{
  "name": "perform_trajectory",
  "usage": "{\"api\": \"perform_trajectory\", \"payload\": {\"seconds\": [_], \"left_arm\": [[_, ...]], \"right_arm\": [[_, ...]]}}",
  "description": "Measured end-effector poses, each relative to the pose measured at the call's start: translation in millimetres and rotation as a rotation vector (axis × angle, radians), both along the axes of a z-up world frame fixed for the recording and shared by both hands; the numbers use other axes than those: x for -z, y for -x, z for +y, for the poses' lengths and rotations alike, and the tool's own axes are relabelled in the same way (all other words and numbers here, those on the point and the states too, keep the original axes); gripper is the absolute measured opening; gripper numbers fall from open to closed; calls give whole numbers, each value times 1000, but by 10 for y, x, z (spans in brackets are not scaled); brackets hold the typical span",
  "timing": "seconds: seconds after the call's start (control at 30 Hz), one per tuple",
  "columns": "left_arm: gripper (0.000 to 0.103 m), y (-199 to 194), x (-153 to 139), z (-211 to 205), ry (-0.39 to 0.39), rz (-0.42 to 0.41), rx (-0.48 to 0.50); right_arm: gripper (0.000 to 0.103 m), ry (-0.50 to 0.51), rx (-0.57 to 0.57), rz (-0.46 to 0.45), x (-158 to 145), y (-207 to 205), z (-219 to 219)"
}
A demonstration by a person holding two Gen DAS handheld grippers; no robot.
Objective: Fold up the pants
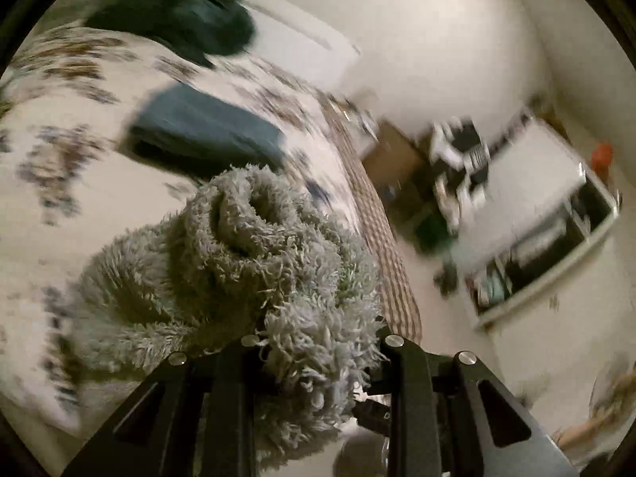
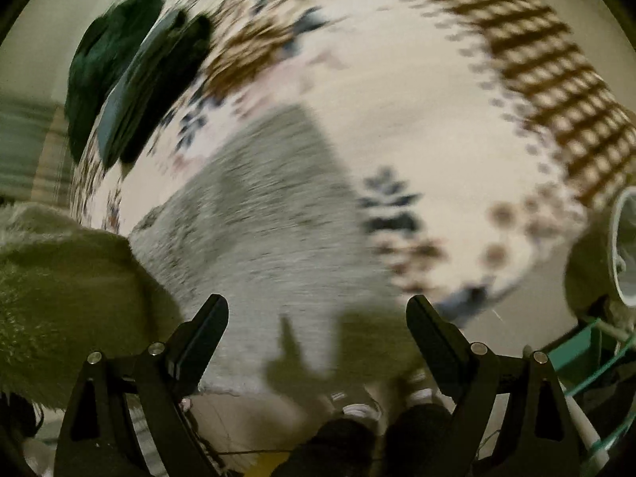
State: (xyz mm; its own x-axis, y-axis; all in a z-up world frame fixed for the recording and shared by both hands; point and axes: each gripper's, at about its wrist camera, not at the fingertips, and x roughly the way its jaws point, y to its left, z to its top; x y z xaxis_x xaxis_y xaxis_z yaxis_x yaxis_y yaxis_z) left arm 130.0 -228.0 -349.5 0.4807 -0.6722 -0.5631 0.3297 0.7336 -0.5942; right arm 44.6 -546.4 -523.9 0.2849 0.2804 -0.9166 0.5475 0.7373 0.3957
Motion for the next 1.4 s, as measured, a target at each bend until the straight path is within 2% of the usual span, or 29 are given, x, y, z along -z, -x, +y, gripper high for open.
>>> {"api": "perform_trajectory", "payload": {"seconds": [0.1, 0.2, 0.3, 0.33, 0.37, 0.43, 0.57, 0.63, 0.73, 0.83, 0.87, 0.93, 0.97, 1.03, 1.1, 1.17, 1.2, 1.3, 1.4], "left_arm": [[23, 99, 210, -655, -84, 19, 112], [26, 81, 488, -1108, -189, 98, 196], [39, 120, 678, -1385, -276, 177, 246], [52, 183, 704, -1403, -278, 188, 257], [72, 195, 682, -1427, -279, 193, 273], [94, 282, 547, -1445, -281, 180, 298], [94, 341, 249, -1125, -237, 175, 318], [94, 213, 258, -921, -245, 179, 293], [94, -105, 286, -353, -266, 210, 167], [94, -484, 440, 165, -342, 246, 51], [94, -646, 534, 306, -389, 256, 17], [94, -861, 715, 426, -432, 267, 9], [94, -995, 862, 446, -468, 287, 15], [94, -1145, 1078, 446, -480, 323, 32], [94, -1235, 1284, 415, -498, 353, 39], [94, -1273, 1431, 368, -498, 375, 50], [94, -1278, 1437, 351, -505, 373, 44], [94, -1266, 1441, 309, -470, 367, 43], [94, -1279, 1448, 227, -424, 395, 50]], "right_arm": [[93, 17, 62, 15, 1, 251, -361], [93, 32, 126, 29, 6, 467, -643], [93, 41, 165, 28, -12, 618, -861], [93, 45, 175, 25, -23, 656, -920], [93, 45, 180, 22, -27, 660, -932], [93, 38, 193, 14, -36, 706, -995], [100, -4, 204, -27, -110, 683, -1009], [100, -43, 186, -63, -162, 583, -936], [100, -139, 106, -140, -219, 272, -725], [100, -191, 34, -160, -196, -27, -493], [100, -198, 14, -157, -173, -122, -398], [100, -190, -34, -133, -118, -260, -202], [100, -163, -55, -99, -73, -297, -125], [100, -126, -91, 0, 129, -352, 2], [99, -225, -71, 64, 431, -350, 57], [63, -272, -4, 72, 572, -276, 56], [27, -259, 5, 71, 555, -243, 47], [20, -176, 72, 16, 276, -31, -83], [19, -91, 163, 46, 189, 229, -310]]}}
